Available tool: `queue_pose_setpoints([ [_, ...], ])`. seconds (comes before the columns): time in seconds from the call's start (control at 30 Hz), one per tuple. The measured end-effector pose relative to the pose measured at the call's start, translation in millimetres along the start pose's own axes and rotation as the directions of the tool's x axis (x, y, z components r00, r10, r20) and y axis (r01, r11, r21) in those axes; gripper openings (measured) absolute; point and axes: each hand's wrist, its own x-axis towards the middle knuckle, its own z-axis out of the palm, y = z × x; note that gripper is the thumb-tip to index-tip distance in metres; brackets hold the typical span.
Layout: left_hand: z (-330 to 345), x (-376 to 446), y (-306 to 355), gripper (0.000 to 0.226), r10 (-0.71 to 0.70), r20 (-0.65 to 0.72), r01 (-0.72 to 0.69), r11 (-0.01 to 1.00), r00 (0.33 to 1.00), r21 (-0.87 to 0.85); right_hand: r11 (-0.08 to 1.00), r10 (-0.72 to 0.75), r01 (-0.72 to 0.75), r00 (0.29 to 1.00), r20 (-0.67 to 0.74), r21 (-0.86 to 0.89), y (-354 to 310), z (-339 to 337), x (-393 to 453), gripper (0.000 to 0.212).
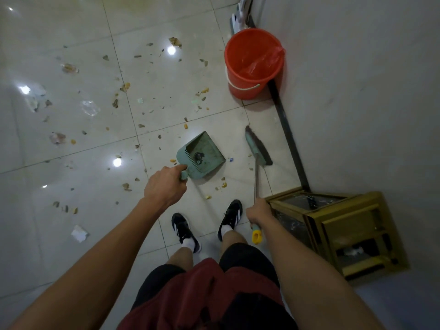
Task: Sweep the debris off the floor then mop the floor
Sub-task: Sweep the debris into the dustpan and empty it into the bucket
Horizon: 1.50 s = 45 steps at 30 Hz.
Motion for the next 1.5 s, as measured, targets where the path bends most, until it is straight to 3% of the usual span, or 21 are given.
queue_pose_setpoints([
  [0.27, -4.5, -34.2, -85.6, 0.04, 0.002, -0.002, -0.002, 0.998, 1.0, -0.064, 1.0, -0.003, 0.003, 0.996, 0.091, 0.002, -53.6, 93.7, -57.3, 0.05],
  [0.43, -12.4, -54.0, -134.7, 0.023, -0.03, -0.005, 0.029, 0.996, 1.0, -0.082, 0.999, -0.047, 0.043, 0.99, 0.135, 0.031, -70.5, 154.7, -70.2, 0.052],
  [0.5, -16.0, -62.6, -151.6, 0.015, -0.041, -0.002, 0.041, 0.996, 0.999, -0.084, 0.997, -0.063, 0.057, 0.989, 0.137, 0.046, -81.5, 166.4, -90.4, 0.049],
  [0.73, -15.7, -92.3, -191.1, 0.019, -0.114, -0.035, 0.11, 0.987, 0.993, -0.115, 0.993, -0.115, 0.115, 0.974, 0.196, 0.012, -91.4, 193.4, -103.7, 0.043],
  [0.9, -8.3, -115.8, -184.5, 0.015, -0.139, -0.062, 0.131, 0.984, 0.988, -0.12, 0.99, -0.122, 0.105, 0.974, 0.192, 0.096, -80.0, 177.4, -119.1, 0.032],
  [1.03, -1.3, -134.0, -161.4, 0.016, -0.119, -0.057, 0.113, 0.989, 0.991, -0.099, 0.972, -0.158, 0.128, 0.977, 0.145, 0.196, -40.6, 162.7, -133.5, 0.047],
  [1.3, 18.3, -160.9, -113.6, 0.024, -0.064, -0.06, 0.059, 0.995, 0.996, -0.076, 0.971, -0.135, 0.131, 0.991, 0.008, 0.2, 54.0, 134.0, -124.7, 0.075],
  [1.5, 31.3, -168.3, -105.1, 0.018, -0.029, -0.057, 0.024, 0.996, 0.998, -0.082, 0.99, -0.044, 0.055, 0.995, -0.09, 0.129, 92.1, 119.0, -128.8, 0.048],
])
